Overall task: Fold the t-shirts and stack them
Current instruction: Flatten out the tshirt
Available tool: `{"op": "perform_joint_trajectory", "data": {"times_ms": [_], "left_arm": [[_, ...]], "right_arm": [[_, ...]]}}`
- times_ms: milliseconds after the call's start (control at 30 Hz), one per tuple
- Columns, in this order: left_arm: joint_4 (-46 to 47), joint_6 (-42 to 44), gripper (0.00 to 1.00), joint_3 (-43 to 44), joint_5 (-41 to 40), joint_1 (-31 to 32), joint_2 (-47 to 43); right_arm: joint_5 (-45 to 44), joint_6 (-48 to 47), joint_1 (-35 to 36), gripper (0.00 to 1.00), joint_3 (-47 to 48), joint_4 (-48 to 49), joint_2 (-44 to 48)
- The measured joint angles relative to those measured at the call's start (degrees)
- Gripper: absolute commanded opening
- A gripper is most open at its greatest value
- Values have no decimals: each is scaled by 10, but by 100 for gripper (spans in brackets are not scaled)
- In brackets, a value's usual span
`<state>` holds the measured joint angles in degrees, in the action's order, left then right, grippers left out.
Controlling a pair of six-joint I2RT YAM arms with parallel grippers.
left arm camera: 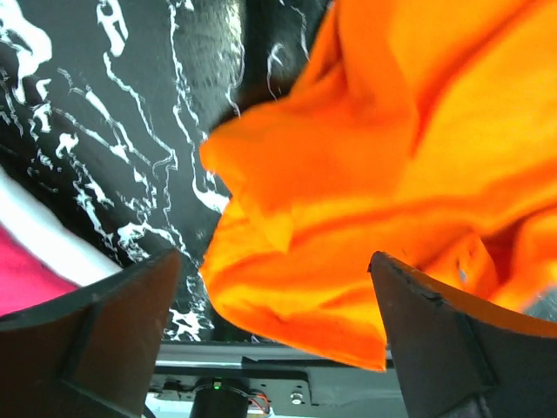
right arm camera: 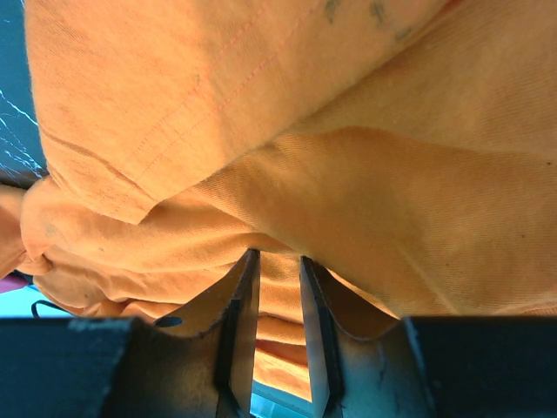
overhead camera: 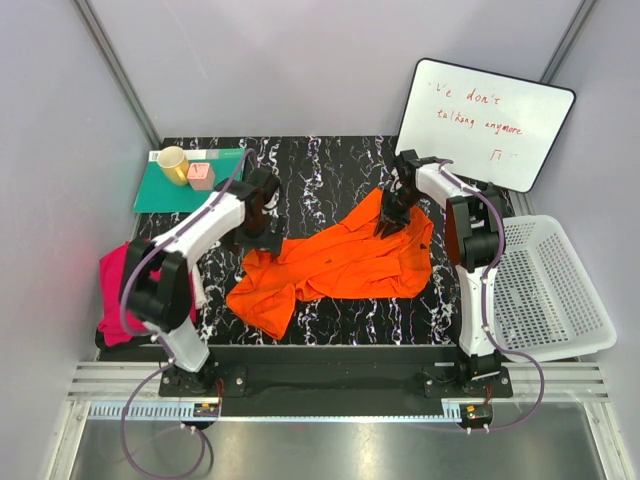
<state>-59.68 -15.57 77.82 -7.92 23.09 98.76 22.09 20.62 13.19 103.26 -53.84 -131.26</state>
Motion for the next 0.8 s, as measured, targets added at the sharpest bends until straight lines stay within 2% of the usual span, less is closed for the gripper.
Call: {"op": "perform_joint_trajectory", "data": {"times_ms": [100,167,400,433,567,600,633,667,733,767,800], "left_arm": [[8,1,99,-17,8,2,-50],[16,1,93,-22,13,2,-65],[45,8,82,-54,16,2,-44],[49,10,77,-59,15,2,-35],[64,13,41,-68,12,2,4],[68,14,18,-68,9,2,14],[73,18,6,-68,7,2,25],[75,13,0,-68,5,2,32],[77,17,0,-64,0,2,51],[78,18,0,-62,-2,2,59],[78,19,0,-59,-4,2,66]], "right_arm": [[0,0,0,33,0,0,0],[0,0,0,33,0,0,0],[0,0,0,33,0,0,0],[0,0,0,33,0,0,0],[-1,2,0,34,3,0,0],[-3,2,0,34,3,0,0],[-6,2,0,35,4,0,0],[-7,2,0,38,5,0,1],[-20,2,0,40,7,0,5],[-26,2,-2,49,9,-1,8],[-31,2,-2,51,12,-2,12]]}}
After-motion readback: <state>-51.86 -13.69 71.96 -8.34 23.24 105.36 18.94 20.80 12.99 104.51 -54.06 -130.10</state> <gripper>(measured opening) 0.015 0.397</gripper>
